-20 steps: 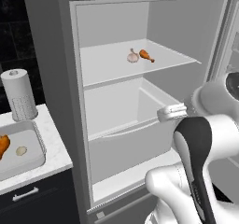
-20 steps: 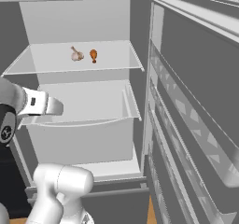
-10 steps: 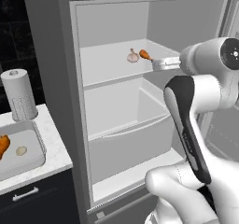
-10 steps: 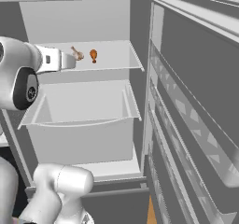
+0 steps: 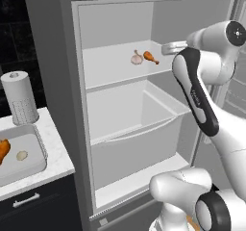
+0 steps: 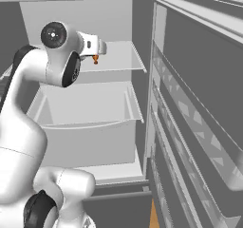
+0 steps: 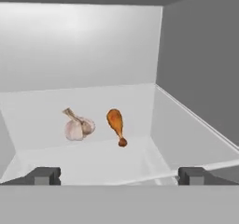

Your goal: Place one garlic and one chicken drumstick in each tupperware on the nearby counter, to pack two identical lunches.

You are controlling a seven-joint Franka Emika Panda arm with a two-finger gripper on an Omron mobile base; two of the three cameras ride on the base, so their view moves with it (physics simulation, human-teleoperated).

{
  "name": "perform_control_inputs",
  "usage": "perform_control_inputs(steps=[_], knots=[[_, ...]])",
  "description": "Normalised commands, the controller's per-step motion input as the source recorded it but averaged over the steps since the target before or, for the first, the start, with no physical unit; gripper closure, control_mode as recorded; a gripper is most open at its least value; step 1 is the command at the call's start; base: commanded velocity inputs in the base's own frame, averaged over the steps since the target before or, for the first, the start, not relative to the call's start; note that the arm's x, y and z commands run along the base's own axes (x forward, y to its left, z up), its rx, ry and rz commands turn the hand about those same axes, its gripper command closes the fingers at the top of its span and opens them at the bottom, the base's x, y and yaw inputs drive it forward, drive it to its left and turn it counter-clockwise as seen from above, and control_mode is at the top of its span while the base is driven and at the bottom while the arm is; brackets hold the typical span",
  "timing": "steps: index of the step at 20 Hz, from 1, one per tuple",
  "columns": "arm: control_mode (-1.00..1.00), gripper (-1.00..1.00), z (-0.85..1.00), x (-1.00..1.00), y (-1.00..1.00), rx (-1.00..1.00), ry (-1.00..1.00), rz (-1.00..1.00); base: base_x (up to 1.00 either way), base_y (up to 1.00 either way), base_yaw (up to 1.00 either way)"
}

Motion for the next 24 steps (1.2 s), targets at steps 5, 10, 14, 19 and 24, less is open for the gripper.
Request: perform_control_inputs(steps=[5, 10, 14, 19, 24], knots=[[-1.0, -1.0, -0.06, 0.01, 0.07, -0.05, 0.33, 0.08, 0.0, 0.0, 0.0], [-1.0, -1.0, -0.47, 0.03, 0.05, -0.14, 0.03, 0.02, 0.0, 0.0, 0.0], [-1.0, -1.0, -0.55, 0.47, 0.0, -0.11, 0.01, 0.03, 0.0, 0.0, 0.0], [-1.0, -1.0, -0.06, 1.0, 0.0, -0.01, 0.12, 0.07, 0.0, 0.0, 0.0], [-1.0, -1.0, -0.23, 0.98, 0.02, 0.0, 0.18, 0.08, 0.0, 0.0, 0.0]])
